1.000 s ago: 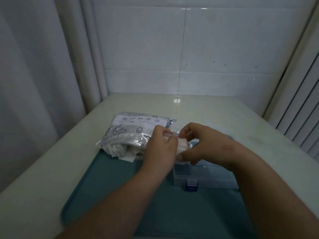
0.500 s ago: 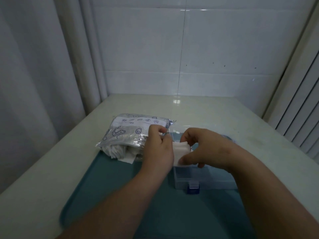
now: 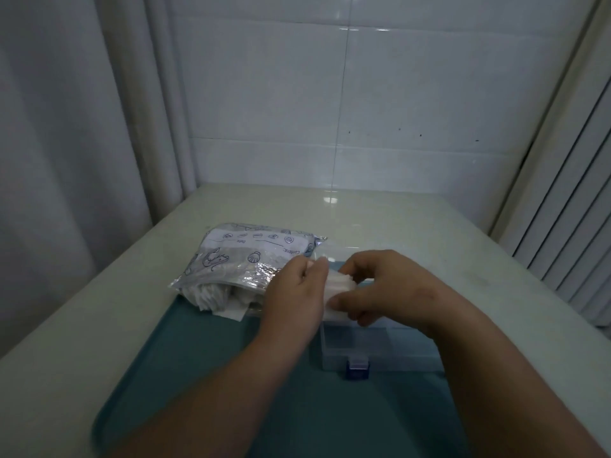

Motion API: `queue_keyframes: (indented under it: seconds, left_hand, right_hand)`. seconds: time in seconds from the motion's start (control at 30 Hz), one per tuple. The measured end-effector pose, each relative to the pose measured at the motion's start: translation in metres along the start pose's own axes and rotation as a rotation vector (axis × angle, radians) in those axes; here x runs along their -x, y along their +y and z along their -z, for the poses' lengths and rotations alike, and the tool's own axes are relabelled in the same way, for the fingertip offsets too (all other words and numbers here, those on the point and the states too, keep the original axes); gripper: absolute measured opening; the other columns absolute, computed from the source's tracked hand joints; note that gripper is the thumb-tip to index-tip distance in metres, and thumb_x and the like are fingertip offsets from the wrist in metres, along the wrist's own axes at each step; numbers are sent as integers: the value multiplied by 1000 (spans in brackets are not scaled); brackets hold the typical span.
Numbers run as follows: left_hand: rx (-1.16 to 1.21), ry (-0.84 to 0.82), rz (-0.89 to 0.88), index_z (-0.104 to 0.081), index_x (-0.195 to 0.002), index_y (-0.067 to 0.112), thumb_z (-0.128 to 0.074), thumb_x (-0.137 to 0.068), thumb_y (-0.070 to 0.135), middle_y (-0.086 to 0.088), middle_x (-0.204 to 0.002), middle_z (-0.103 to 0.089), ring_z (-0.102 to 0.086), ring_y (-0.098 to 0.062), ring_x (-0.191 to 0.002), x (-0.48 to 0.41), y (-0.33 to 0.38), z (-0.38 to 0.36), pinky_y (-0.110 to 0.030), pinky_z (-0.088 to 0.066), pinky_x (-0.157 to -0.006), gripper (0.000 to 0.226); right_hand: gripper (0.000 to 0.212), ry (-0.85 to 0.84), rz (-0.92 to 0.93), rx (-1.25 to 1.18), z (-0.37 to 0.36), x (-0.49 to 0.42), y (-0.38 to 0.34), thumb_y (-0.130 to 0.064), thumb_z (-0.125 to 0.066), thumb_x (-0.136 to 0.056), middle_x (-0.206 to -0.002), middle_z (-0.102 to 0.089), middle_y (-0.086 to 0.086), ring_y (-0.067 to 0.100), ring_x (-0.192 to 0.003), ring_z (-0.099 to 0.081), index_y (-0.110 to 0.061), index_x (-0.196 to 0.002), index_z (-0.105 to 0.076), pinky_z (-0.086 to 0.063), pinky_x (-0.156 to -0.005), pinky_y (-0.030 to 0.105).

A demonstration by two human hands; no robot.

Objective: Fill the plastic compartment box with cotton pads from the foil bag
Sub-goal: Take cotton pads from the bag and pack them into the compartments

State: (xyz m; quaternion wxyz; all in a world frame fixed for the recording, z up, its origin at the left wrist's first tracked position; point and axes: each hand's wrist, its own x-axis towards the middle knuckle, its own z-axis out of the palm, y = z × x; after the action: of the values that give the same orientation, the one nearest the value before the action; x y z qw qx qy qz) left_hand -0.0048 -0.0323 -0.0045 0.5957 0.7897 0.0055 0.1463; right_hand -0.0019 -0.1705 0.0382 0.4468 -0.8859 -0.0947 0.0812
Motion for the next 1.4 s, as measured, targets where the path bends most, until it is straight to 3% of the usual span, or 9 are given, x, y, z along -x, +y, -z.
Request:
queue_keyframes:
  seconds: [0.13, 0.3, 0.47, 0.57, 0.8, 0.97, 1.1, 1.2, 1.4]
  left_hand:
    - [1, 24, 21, -55, -81, 12, -49, -97, 22, 2, -74, -53, -45, -11, -67, -2, -2, -1, -27, -34, -55, 19]
    - [5, 27, 34, -50, -71, 12, -48, -97, 26, -2, -70, -49, -43, -16, -67, -3, -2, 0, -30, -31, -57, 30]
    - [-7, 80, 29, -60, -92, 16, -50, -98, 25, 6, -83, -60, -52, -9, -74, -6, -6, -1, -27, -40, -63, 15]
    - [-44, 97, -9, -60, -83, 14, -49, -99, 31, 2, -78, -60, -53, -12, -71, -6, -8, -2, -28, -38, -59, 26]
    - [-104, 53, 27, -68, -83, 3, -46, -100, 38, -13, -82, -67, -62, -29, -80, -8, -10, -1, -39, -48, -72, 45]
    - [257, 33, 91, -68, -92, 21, -53, -95, 44, 3, -90, -66, -62, -19, -89, -2, -2, 0, -40, -50, -83, 27]
    - [616, -145, 124, -59, -114, 28, -64, -85, 25, -3, -112, -64, -66, -20, -99, -6, -1, 1, -44, -56, -90, 30]
    - [537, -162, 59, -50, -120, 25, -60, -91, 3, -6, -102, -71, -72, -19, -92, -13, 1, 4, -40, -57, -88, 38]
    - [375, -207, 62, -42, -113, 19, -64, -90, 4, -15, -98, -70, -73, -24, -82, -26, 13, 4, -39, -61, -74, 36]
  right_hand:
    - [44, -37, -19, 67, -1, 1, 0, -26, -82, -73, -102, -62, -4, 14, -64, -67, -29, -106, -54, -57, -56, 22]
    - [35, -19, 7, 105, -7, -1, 2, -25, -79, -77, -99, -61, -2, 13, -66, -66, -26, -102, -56, -57, -56, 21]
    - [42, -29, 14, 118, -4, 1, 1, -29, -81, -73, -104, -61, -6, 15, -69, -66, -30, -106, -55, -57, -57, 22]
    - [43, -40, 9, 115, -6, 1, 0, -29, -81, -74, -103, -60, -6, 13, -69, -65, -29, -107, -53, -56, -56, 19]
    - [33, -15, 12, 113, -3, 0, 1, -19, -81, -75, -101, -64, -2, 13, -64, -67, -23, -100, -60, -55, -55, 18]
    - [25, 93, 12, -40, 3, -5, 6, -11, -80, -75, -87, -68, 8, 17, -62, -69, -13, -94, -64, -59, -60, 26]
    - [27, 188, 10, -290, 8, -5, 7, -10, -78, -76, -89, -70, 15, 21, -68, -71, -6, -98, -63, -60, -63, 28]
    - [28, 216, 0, -380, 8, -6, 6, -11, -77, -78, -91, -69, 14, 22, -71, -70, -8, -100, -61, -59, -65, 29]
    - [22, 232, -14, -298, 13, -11, 13, -26, -67, -88, -98, -68, 5, 22, -89, -66, -21, -104, -53, -56, -82, 38]
